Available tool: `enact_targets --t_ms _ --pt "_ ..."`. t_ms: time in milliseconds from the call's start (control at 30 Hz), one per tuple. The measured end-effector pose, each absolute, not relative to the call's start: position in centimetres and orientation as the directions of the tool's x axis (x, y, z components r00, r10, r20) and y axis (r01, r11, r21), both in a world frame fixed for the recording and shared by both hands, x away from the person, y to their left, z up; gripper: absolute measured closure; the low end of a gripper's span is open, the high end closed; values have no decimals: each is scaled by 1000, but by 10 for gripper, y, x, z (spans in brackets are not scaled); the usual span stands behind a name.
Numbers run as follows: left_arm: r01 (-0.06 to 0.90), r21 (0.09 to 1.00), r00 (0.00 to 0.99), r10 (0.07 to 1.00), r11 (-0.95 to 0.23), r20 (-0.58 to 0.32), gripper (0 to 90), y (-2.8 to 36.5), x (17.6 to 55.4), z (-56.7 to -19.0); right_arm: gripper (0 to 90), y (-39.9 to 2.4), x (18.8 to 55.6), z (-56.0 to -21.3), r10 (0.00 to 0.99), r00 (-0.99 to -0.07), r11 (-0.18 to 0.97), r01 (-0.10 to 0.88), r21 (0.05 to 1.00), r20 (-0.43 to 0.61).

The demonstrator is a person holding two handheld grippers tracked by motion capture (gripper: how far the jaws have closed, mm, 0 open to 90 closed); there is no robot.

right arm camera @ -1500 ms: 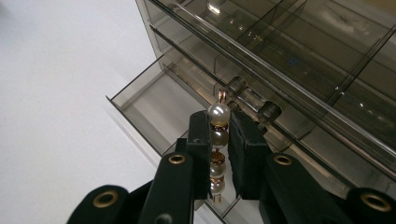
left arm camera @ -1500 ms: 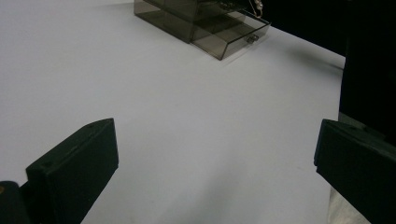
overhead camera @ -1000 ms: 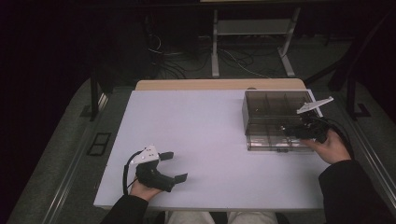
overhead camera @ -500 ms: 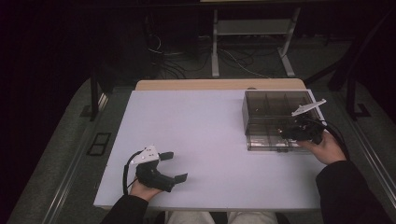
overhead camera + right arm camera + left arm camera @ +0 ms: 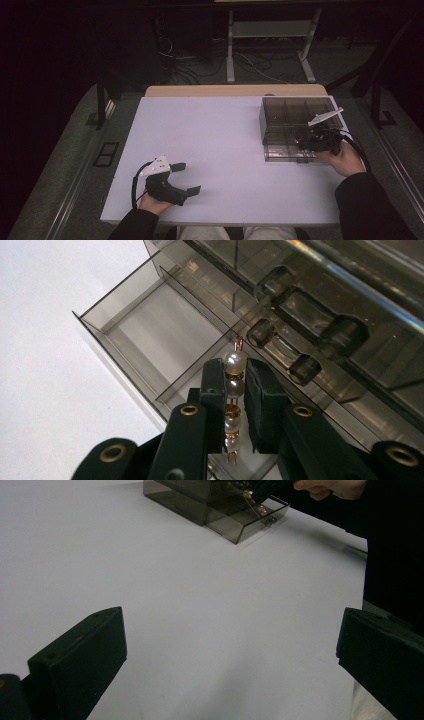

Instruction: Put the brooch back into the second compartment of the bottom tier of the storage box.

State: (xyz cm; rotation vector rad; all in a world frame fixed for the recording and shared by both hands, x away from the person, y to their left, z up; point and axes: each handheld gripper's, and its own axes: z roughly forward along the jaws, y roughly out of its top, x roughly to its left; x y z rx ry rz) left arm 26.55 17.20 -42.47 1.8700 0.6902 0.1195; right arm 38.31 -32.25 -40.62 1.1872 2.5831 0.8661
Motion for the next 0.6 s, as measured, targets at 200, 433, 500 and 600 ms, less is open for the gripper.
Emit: enact_targets --t_ms 200,433,500,600 --pt "402 882 826 512 -244 -235 0 172 265 -425 784 -319 385 -411 738 -669 512 641 572 90" --pt "403 882 826 512 -245 -235 0 172 265 -425 784 -316 385 -417 736 -671 512 638 575 89" --pt "404 881 825 513 -245 -236 0 172 265 -425 784 -316 385 -419 735 -672 512 636 577 88" --pt "404 881 826 512 -245 -236 0 172 265 -425 784 -315 386 -421 737 -670 508 638 579 91"
